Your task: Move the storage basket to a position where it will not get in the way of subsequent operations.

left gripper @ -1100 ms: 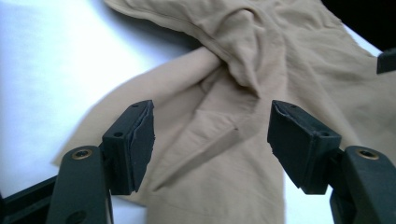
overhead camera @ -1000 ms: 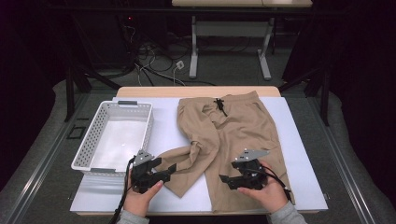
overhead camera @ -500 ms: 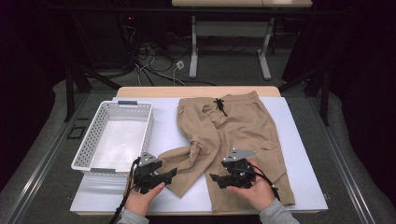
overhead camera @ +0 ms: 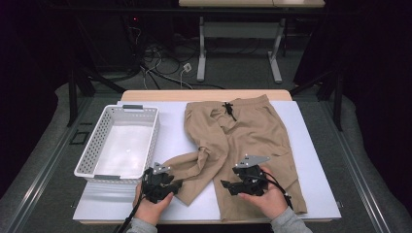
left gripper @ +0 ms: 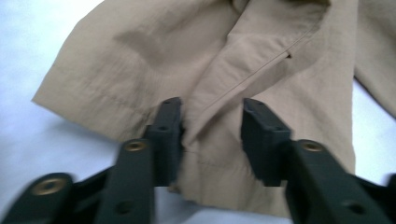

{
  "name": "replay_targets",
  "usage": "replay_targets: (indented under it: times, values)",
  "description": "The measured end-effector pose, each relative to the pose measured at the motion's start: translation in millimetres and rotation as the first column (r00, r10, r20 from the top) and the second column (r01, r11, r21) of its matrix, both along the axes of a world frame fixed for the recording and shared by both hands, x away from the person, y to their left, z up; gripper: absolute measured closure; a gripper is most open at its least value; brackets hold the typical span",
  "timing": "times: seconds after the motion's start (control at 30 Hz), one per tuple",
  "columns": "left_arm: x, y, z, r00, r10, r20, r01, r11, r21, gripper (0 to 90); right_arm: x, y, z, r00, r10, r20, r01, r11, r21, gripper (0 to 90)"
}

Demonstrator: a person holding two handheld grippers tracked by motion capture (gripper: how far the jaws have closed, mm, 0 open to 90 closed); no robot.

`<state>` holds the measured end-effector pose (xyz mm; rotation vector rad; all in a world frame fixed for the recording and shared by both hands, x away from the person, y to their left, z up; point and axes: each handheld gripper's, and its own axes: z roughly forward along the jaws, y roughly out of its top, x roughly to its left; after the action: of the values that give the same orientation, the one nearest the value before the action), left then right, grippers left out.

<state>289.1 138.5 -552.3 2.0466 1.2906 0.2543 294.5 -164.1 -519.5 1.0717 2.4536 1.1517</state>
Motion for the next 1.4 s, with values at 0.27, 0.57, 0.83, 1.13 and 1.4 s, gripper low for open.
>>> replay_targets:
  times: [0.27,0.57,0.83,1.13,1.4]
  values:
    - [2.1,2.8,4.4,0.9987,0.019,-0.048,-0.02,0.9996,-0.018,85.2,1.3,0.2,-3.0,0.9999,-0.007,-0.011,0.007,1.0,-0.001,34.8]
    - [-6.6,-4.6,39.0,0.9986,-0.043,0.029,0.047,0.9897,-0.136,87.6,2.5,-0.7,-4.6,0.9998,-0.017,-0.013,0.017,1.0,0.007,35.1]
    - [9.7,-26.1,89.5,0.9872,-0.118,0.108,0.139,0.9666,-0.215,88.2,5.6,-2.3,-2.2,0.9995,-0.026,-0.017,0.026,0.999,0.027,35.3]
    - [35.6,-67.6,112.9,0.9761,-0.182,0.119,0.206,0.9468,-0.247,88.3,5.1,-12.7,2.9,0.9991,-0.039,-0.015,0.04,0.998,0.057,35.9]
    - [51.0,-102.5,131.9,0.9645,-0.235,0.12,0.259,0.9296,-0.262,88.3,6.7,-18.7,5.2,0.9986,-0.05,-0.019,0.051,0.996,0.072,36.3]
